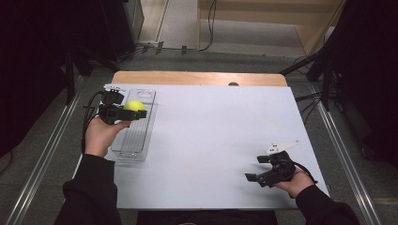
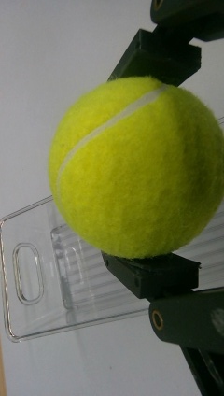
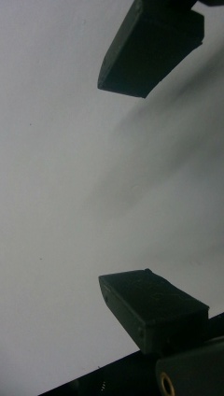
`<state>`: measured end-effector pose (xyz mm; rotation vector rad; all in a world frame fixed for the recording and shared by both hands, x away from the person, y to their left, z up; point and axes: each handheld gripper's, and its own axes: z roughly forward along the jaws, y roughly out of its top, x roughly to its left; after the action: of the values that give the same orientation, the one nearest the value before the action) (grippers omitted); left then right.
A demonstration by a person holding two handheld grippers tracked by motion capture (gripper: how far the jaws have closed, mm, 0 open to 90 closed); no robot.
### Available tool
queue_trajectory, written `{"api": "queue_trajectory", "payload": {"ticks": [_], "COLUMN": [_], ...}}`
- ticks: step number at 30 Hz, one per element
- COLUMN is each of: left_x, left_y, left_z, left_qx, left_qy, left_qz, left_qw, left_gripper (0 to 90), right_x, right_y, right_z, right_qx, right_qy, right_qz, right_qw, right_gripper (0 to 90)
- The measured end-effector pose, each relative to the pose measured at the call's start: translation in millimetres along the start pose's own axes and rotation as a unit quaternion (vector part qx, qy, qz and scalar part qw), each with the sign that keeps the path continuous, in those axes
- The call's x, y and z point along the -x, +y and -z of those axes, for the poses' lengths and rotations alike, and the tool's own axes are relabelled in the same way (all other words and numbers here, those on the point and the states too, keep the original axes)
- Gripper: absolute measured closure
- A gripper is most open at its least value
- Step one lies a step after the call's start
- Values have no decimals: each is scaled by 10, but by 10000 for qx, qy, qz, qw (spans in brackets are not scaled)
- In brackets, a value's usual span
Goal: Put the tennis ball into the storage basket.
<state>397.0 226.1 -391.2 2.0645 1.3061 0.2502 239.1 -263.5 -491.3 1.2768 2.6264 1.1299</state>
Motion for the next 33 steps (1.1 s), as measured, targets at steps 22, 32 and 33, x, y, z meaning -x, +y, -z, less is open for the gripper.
{"api": "queue_trajectory", "payload": {"ticks": [22, 32, 33], "left_x": [-53, -76, -82], "left_y": [-60, -88, -91], "left_z": [-129, -187, -192], "left_qx": [-163, -232, -253], "left_qy": [97, 130, 144], "left_qz": [30, 104, 103], "left_qw": [9998, 9996, 9995], "left_gripper": [259, 257, 257], "right_x": [-1, 1, 1], "right_y": [0, 0, 0], "right_z": [-3, -7, -6], "right_qx": [-21, -11, -12], "right_qy": [1, 9, 8], "right_qz": [4, 25, 25], "right_qw": [10000, 10000, 10000], "right_gripper": [58, 58, 58]}}
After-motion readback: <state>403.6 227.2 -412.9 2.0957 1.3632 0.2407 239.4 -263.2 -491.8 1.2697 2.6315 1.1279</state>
